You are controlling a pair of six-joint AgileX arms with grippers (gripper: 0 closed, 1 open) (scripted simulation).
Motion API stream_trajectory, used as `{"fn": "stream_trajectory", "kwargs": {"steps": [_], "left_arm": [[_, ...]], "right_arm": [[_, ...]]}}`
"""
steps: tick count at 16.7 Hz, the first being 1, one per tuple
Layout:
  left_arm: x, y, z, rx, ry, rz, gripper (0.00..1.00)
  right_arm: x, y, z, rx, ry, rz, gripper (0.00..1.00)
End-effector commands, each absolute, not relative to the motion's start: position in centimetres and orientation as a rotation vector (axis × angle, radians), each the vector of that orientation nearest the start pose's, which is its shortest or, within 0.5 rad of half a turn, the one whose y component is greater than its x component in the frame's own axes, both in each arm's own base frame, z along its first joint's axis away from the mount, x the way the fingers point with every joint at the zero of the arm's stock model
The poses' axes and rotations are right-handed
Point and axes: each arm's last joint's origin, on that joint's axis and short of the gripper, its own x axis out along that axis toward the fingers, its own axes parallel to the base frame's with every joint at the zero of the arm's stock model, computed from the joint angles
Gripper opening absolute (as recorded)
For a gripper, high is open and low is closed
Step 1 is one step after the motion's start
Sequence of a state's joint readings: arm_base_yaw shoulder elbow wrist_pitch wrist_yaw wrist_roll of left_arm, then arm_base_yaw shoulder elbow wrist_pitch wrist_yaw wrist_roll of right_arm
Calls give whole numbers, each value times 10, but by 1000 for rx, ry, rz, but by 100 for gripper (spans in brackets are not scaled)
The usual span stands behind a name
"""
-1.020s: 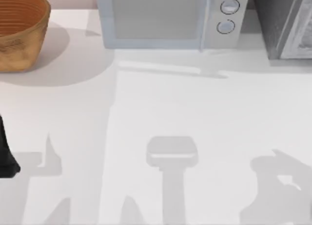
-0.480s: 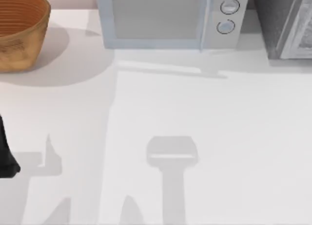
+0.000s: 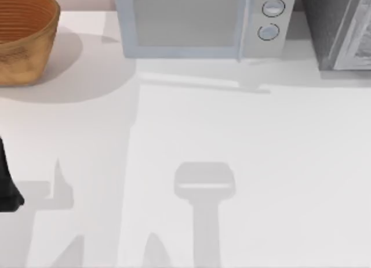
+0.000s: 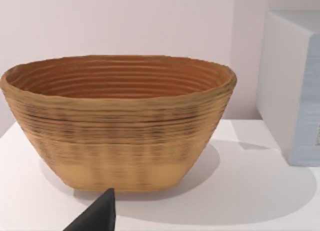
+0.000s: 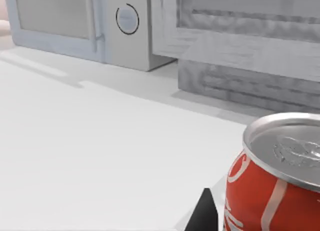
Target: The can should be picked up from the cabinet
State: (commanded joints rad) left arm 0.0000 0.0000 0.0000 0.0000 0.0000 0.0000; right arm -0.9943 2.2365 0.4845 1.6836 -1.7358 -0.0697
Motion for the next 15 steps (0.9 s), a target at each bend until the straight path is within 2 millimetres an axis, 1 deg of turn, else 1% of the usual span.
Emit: {"fn": "stream_trajectory", "kwargs": {"steps": [1,3,7,9,13,15], "left_arm": [[106,-1,160,0,0,0,100],[106,-1,160,0,0,0,100],[106,-1,160,0,0,0,100],[106,-1,160,0,0,0,100],[106,-1,160,0,0,0,100],[106,-1,160,0,0,0,100]], "right_arm": [[191,-230,45,17,16,624,0],[191,-224,44,17,15,640,0],[190,-198,45,-3,3,732,0],[188,-188,44,-1,0,764,0],[188,-187,44,0,0,767,0],[188,-187,44,0,0,767,15]]}}
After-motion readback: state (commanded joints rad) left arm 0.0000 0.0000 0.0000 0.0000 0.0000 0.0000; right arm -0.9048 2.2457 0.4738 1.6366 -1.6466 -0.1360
